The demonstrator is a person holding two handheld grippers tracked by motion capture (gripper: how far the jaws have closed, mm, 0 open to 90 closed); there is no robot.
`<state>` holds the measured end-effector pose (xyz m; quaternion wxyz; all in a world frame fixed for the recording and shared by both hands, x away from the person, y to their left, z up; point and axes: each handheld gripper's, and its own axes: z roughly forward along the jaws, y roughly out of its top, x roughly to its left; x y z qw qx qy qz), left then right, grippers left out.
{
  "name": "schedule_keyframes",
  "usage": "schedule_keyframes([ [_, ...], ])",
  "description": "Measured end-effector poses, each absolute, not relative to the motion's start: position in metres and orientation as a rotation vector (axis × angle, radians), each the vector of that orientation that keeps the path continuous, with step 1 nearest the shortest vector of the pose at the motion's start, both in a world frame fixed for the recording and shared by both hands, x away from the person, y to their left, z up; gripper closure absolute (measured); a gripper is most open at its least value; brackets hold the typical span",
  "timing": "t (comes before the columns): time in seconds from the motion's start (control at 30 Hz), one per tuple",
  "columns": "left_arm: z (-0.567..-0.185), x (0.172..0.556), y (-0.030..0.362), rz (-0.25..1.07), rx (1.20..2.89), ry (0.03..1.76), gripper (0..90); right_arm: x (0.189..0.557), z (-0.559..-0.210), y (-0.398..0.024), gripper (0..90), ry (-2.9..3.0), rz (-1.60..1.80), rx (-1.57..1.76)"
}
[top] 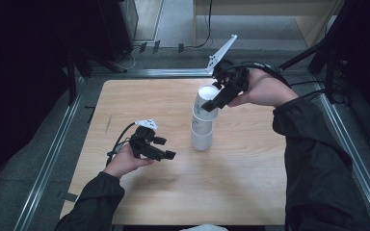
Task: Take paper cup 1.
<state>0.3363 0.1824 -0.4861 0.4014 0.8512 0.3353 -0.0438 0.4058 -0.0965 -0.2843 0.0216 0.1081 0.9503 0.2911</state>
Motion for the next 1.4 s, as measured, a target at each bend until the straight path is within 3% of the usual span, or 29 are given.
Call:
schedule_keyframes([
  [0.37, -0.483, 0.334, 0.184, -0.109, 2.143, 0.818, 14.1, 0.370, -0.274, -0.122, 33.7, 2.955, 0.972, 0.299],
  [1.07, -0.479, 0.331, 0.169, -0.119, 2.151, 0.727, 14.5, 0.332, -0.399, -0.135, 34.1, 2.999, 1.091, 0.323],
  [1.4, -0.478, 0.332, 0.167, -0.132, 2.135, 0.682, 15.6, 0.334, -0.430, -0.127, 34.1, 2.960, 1.254, 0.361],
])
